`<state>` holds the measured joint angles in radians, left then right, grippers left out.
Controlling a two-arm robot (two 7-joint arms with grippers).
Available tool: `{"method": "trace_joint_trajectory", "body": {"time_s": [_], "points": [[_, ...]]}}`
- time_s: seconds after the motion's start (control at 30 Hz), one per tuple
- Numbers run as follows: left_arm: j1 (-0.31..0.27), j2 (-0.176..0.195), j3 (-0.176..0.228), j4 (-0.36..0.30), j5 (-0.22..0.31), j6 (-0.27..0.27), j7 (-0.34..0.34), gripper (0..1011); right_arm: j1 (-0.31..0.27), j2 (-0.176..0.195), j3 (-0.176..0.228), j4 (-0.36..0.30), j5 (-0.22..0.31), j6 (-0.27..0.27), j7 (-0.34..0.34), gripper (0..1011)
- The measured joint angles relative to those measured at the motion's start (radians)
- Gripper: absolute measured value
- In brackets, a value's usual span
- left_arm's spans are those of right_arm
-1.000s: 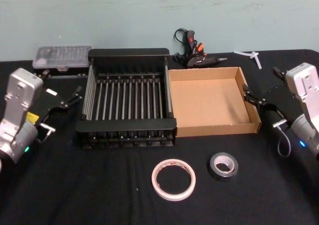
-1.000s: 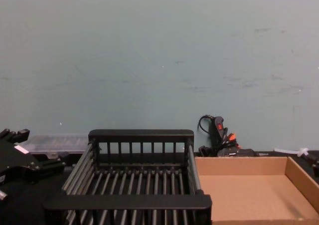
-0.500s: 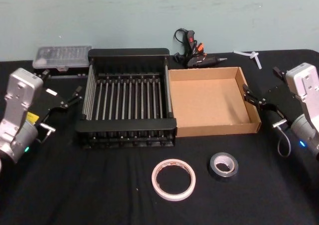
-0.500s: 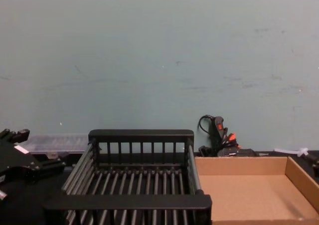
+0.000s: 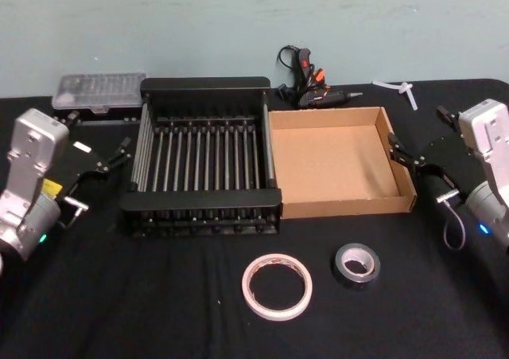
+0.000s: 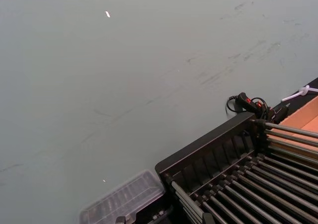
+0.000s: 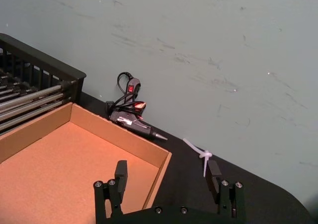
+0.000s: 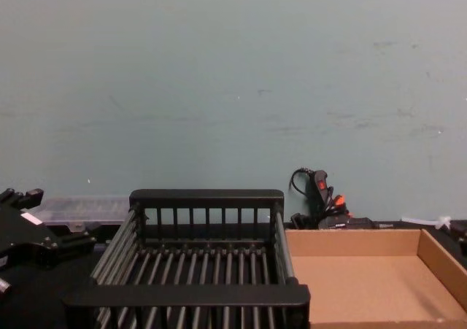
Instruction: Pick up the white tape and place it into the black box , Pick up the silver tape and place it into the brown box.
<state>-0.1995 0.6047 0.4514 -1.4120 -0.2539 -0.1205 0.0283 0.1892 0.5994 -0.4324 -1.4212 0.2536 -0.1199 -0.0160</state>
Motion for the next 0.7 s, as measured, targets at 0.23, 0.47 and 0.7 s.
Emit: {"method": "trace_joint_trajectory", "body": {"time_s": [0.23,0.47,0.7], "points": [[0.000,0.000,0.000,0.000,0.000,0.000,0.000,1001,-0.023,-0.001,0.028,-0.032,0.015,0.031,0.017,1002],[0.000,0.000,0.000,0.000,0.000,0.000,0.000,1001,-0.057,0.007,0.057,-0.094,0.034,0.096,0.038,1002],[0.000,0.000,0.000,0.000,0.000,0.000,0.000,1001,-0.094,0.014,0.087,-0.169,0.071,0.177,0.065,1002]]}}
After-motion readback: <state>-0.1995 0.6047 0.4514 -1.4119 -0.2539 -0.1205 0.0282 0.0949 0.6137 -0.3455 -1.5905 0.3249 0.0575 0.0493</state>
